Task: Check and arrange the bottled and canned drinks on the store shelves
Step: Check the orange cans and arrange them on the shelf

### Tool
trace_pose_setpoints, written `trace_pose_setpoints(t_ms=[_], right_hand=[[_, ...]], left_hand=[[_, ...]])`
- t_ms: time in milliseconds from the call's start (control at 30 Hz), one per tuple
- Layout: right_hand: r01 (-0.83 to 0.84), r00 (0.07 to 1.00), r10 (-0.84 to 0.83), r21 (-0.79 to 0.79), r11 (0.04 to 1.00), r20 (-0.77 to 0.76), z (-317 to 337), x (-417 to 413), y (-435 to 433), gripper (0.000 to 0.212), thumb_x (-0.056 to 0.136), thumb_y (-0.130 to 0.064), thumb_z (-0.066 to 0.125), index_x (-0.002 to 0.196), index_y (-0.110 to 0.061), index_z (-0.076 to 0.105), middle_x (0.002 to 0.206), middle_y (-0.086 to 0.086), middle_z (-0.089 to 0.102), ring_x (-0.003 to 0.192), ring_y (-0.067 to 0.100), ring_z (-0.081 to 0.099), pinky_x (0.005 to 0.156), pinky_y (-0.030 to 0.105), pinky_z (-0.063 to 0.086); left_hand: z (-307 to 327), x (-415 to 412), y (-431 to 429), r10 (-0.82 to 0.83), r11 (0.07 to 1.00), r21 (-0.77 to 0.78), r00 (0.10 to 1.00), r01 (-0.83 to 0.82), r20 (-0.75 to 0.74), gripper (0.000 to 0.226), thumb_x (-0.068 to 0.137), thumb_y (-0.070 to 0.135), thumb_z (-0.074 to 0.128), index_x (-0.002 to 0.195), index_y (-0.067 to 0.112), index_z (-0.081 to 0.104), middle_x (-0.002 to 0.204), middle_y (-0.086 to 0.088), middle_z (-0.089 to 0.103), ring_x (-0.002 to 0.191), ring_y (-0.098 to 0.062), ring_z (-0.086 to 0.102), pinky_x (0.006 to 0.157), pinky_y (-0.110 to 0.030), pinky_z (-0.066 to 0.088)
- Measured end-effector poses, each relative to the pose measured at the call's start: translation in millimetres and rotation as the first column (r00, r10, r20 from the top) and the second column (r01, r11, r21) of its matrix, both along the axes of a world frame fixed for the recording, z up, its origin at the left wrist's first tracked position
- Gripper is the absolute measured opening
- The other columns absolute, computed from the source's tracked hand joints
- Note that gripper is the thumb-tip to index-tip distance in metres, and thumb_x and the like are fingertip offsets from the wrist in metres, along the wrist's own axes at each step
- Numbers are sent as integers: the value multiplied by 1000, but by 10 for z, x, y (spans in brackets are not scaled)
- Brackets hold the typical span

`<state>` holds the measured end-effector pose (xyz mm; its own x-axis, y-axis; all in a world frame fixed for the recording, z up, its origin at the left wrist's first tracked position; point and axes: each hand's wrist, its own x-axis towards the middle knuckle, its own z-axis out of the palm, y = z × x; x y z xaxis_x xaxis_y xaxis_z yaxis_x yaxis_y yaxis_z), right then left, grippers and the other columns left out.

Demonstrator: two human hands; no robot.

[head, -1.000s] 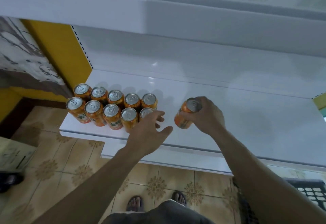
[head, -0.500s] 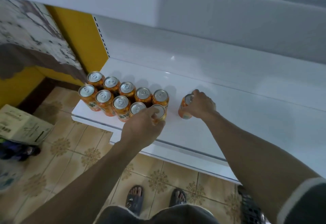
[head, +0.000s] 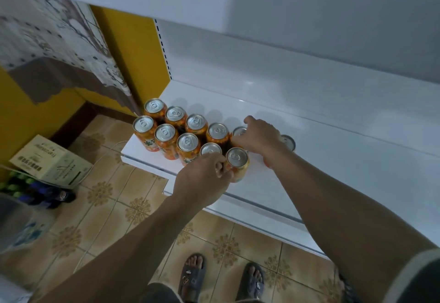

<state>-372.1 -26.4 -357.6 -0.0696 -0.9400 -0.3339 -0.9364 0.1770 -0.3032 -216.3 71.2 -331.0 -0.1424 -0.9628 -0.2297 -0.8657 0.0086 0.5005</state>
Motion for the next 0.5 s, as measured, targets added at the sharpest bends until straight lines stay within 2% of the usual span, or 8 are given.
trace_pose_setpoints(t_ms=[100, 167, 300, 400, 500], right_hand=[[45, 999, -43, 88, 995, -18, -87, 44, -57, 59, 82, -49, 69, 127, -17, 50, 112, 5, 62, 99, 28, 57, 75, 33, 40], [66, 998, -66, 77, 995, -3, -115, 59, -62, 56, 80, -48, 72, 122, -16, 53, 103, 3, 60, 92, 27, 54, 73, 32, 40], [156, 987, -155, -15, 988, 31, -20, 31, 40, 53, 75, -48, 76, 115, -19, 58, 105, 4, 67, 88, 26, 53, 71, 31, 39], [246, 968, -238, -114, 962, 82, 233, -36, 216, 58, 70, -47, 79, 117, -22, 57, 105, 1, 67, 91, 26, 56, 73, 32, 38], [354, 925, -306, -222, 908, 223, 578, -93, 472, 58, 75, -50, 78, 125, -29, 57, 103, -10, 61, 97, 20, 57, 80, 31, 38]], left_hand=[[16, 59, 24, -27, 1000, -14, 1000, 27, 8, 19, 97, 40, 57, 104, 24, 64, 100, 9, 65, 79, -8, 54, 56, -16, 32], [29, 82, 33, -41, 999, -18, 999, 41, 3, 20, 97, 40, 56, 106, 24, 64, 103, 9, 65, 83, -8, 56, 57, -15, 32], [21, 136, 28, -75, 997, -6, 997, 74, -29, 19, 97, 39, 56, 106, 24, 64, 103, 9, 64, 87, -11, 59, 61, -17, 39], [41, 177, 0, -121, 993, -2, 990, 121, -75, 11, 94, 39, 55, 90, 30, 59, 87, 14, 63, 80, -11, 62, 69, -28, 53], [98, 204, -46, -135, 988, 44, 967, 147, -214, 6, 93, 38, 59, 97, 34, 60, 88, 14, 66, 84, -10, 65, 74, -32, 56]])
